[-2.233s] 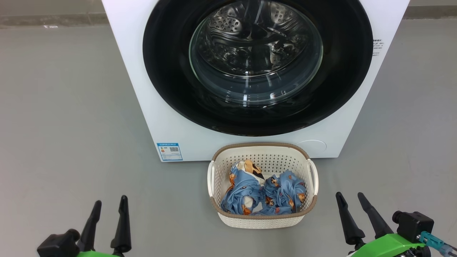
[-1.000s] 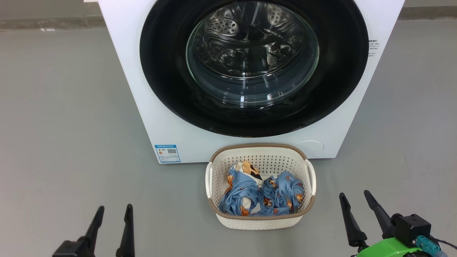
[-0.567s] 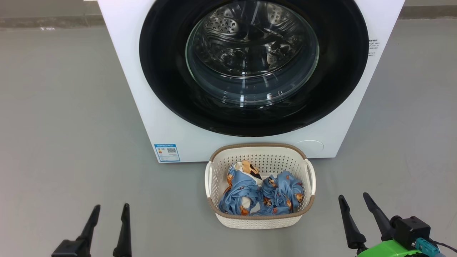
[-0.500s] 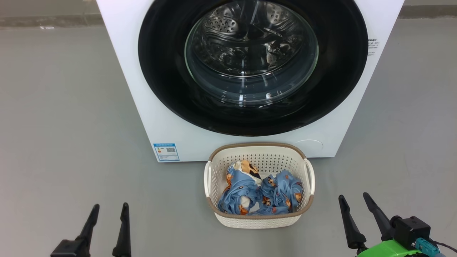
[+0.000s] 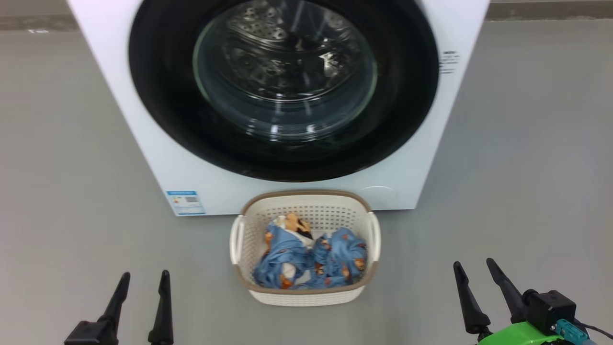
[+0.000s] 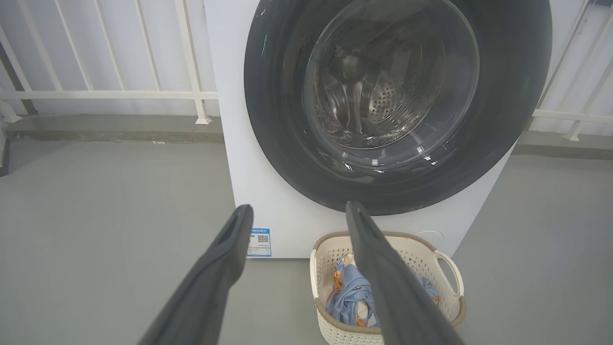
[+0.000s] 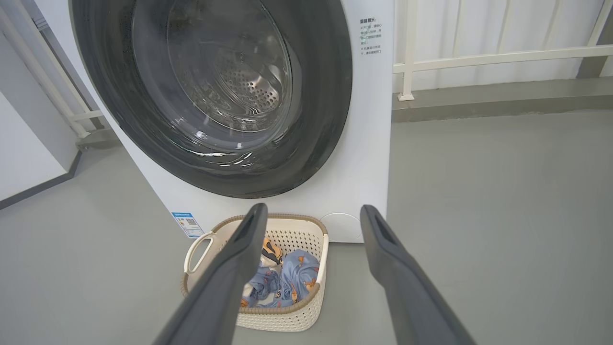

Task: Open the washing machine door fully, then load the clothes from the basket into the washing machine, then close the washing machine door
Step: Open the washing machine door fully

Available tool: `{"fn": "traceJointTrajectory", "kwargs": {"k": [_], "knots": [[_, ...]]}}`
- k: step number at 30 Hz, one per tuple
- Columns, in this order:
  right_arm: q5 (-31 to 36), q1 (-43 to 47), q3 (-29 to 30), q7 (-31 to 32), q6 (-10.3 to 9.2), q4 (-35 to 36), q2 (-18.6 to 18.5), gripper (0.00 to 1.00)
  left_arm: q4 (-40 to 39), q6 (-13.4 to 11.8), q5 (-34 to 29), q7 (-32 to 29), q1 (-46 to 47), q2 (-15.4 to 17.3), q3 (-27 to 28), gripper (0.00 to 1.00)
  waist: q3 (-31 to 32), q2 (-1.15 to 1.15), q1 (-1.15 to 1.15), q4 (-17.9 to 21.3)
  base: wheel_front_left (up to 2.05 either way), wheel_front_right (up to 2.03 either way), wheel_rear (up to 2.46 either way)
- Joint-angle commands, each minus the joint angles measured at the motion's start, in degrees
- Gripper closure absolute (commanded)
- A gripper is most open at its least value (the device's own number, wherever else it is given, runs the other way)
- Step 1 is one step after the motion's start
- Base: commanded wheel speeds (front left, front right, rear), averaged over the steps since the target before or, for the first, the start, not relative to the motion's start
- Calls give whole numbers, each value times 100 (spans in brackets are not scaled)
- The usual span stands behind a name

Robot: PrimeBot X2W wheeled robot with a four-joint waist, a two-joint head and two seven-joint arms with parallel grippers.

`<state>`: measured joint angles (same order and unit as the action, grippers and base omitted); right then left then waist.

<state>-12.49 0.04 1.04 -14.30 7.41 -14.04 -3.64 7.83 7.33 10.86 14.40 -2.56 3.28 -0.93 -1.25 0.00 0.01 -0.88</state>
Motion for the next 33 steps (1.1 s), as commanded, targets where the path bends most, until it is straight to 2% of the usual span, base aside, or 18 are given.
{"fn": "traceJointTrajectory", "kwargs": {"k": [1,11,17,23,31,32,33], "knots": [[59,-132,-110,-70,8,147,-23,0,-165,15,-46,60,174,52,218,0,-10,0,0,3,123,123,-246],[73,-157,-101,-70,8,158,-12,0,-214,15,33,60,219,77,84,0,-46,0,0,-7,123,123,-246],[63,-172,-121,-70,8,153,-24,0,-245,15,430,60,211,143,-55,0,-41,0,0,0,106,106,-211],[44,-170,-144,-70,8,140,-39,0,-220,15,434,60,211,164,-82,0,-28,0,0,-14,56,56,-111],[-94,-264,-269,-70,8,101,-36,0,-200,15,415,60,178,136,-72,0,-22,0,0,-3,8,8,-16],[-132,-301,-306,-70,8,88,-36,19,-196,15,412,60,172,130,-74,0,-22,0,0,1,0,0,0],[-173,-346,-345,-70,8,82,-39,58,-193,15,412,60,170,124,-79,0,-27,0,0,4,0,0,0]]}}
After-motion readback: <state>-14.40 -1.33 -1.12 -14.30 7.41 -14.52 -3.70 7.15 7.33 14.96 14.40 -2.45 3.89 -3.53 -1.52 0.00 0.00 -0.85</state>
